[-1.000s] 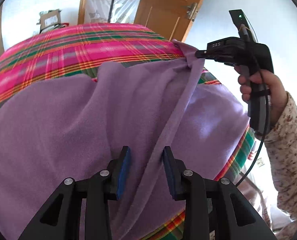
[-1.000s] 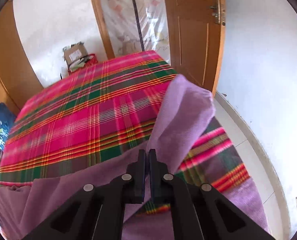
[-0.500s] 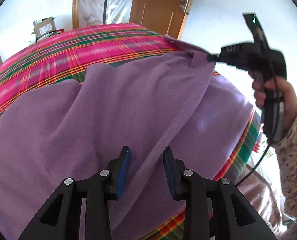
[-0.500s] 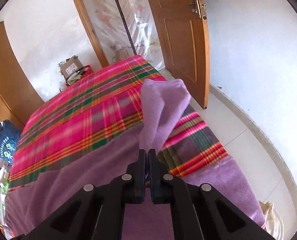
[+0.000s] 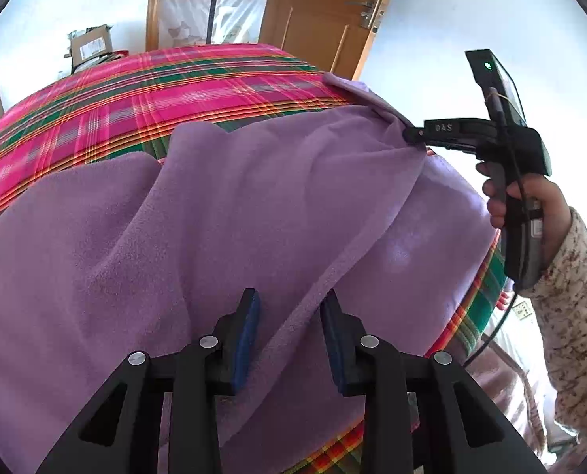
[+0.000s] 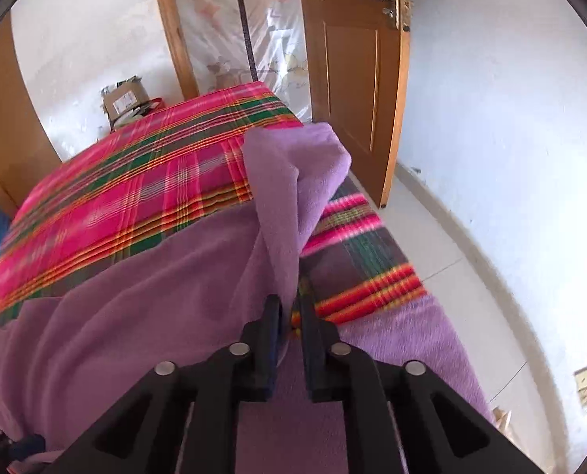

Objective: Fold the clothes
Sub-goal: 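Grasp the purple fabric corner with the right gripper and lift it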

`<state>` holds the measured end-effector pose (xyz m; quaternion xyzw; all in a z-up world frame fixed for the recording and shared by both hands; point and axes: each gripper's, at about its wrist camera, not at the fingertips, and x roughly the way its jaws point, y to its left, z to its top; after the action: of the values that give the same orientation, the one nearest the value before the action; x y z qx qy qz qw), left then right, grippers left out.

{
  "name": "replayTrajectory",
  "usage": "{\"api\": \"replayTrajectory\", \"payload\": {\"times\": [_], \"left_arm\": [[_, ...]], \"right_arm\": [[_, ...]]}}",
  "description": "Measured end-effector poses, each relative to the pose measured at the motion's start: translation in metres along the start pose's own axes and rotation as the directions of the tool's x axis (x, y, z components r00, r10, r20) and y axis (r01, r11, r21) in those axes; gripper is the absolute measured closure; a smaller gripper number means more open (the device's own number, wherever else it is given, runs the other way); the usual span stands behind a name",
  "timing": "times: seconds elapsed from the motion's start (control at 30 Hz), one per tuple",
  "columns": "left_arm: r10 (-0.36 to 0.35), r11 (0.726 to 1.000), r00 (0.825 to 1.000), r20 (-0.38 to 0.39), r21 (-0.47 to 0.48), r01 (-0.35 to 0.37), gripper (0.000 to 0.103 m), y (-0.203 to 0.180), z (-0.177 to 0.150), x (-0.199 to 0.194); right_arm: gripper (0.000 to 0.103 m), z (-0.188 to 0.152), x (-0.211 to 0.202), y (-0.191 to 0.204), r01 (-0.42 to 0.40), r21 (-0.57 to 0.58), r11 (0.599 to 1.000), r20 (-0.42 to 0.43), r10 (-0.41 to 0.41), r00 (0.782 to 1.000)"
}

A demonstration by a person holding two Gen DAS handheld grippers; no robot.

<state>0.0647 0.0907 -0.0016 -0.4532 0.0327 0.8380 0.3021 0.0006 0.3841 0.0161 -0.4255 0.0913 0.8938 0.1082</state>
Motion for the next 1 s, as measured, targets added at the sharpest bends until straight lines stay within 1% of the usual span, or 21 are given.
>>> {"api": "replayTrajectory", "payload": {"times": [0.1, 0.23, 0.3, 0.33, 0.37, 0.43, 0.47, 0.57, 0.63, 0.83, 1.0], "left_arm": [[0.001, 1.0, 1.0, -0.001, 0.0, -0.001, 0.07, -0.001, 0.001, 0.001], [0.001, 1.0, 1.0, 0.0, -0.002, -0.001, 0.07, -0.001, 0.001, 0.001], [-0.001, 1.0, 1.0, 0.003, -0.006, 0.001, 0.076, 0.001, 0.002, 0.001], [-0.007, 1.0, 1.0, 0.006, -0.01, 0.007, 0.085, 0.001, 0.003, 0.0], [-0.021, 1.0, 1.0, 0.015, -0.019, 0.021, 0.088, 0.002, 0.003, -0.001], [-0.04, 0.999, 0.999, 0.037, -0.033, 0.041, 0.091, 0.004, 0.004, -0.005], [-0.035, 0.999, 0.998, 0.045, -0.038, 0.037, 0.093, 0.004, 0.005, -0.007], [-0.026, 0.998, 0.997, 0.066, -0.059, 0.03, 0.094, 0.008, 0.007, -0.012], [-0.03, 0.996, 0.996, 0.081, -0.08, 0.037, 0.095, 0.01, 0.009, -0.016], [-0.023, 0.992, 0.985, 0.168, -0.115, 0.043, 0.095, 0.013, 0.01, -0.036], [-0.031, 0.99, 0.976, 0.218, -0.126, 0.059, 0.095, 0.011, 0.01, -0.052]], "right_arm": [[0.082, 0.008, 0.007, 0.0, -0.003, -0.007, 1.0, -0.011, 0.002, 1.0], [0.081, 0.014, 0.02, -0.004, -0.026, 0.016, 1.0, -0.035, 0.027, 0.999], [0.083, 0.014, 0.023, -0.007, -0.046, 0.033, 0.998, -0.038, 0.047, 0.998], [0.09, 0.014, 0.023, -0.007, -0.05, 0.035, 0.998, -0.031, 0.051, 0.998], [0.096, 0.014, 0.023, -0.008, -0.053, 0.034, 0.998, -0.022, 0.054, 0.998], [0.096, 0.015, 0.02, -0.013, -0.064, 0.056, 0.996, 0.004, 0.063, 0.998], [0.097, 0.015, 0.019, -0.015, -0.066, 0.065, 0.996, 0.013, 0.066, 0.998], [0.098, 0.018, 0.011, -0.021, -0.08, 0.082, 0.993, 0.041, 0.077, 0.996], [0.099, 0.019, 0.0, -0.021, -0.092, 0.086, 0.992, 0.074, 0.086, 0.994], [0.099, 0.022, -0.039, -0.019, -0.111, 0.08, 0.991, 0.183, 0.095, 0.979], [0.099, 0.027, -0.071, -0.016, -0.102, 0.045, 0.994, 0.256, 0.087, 0.963]]}}
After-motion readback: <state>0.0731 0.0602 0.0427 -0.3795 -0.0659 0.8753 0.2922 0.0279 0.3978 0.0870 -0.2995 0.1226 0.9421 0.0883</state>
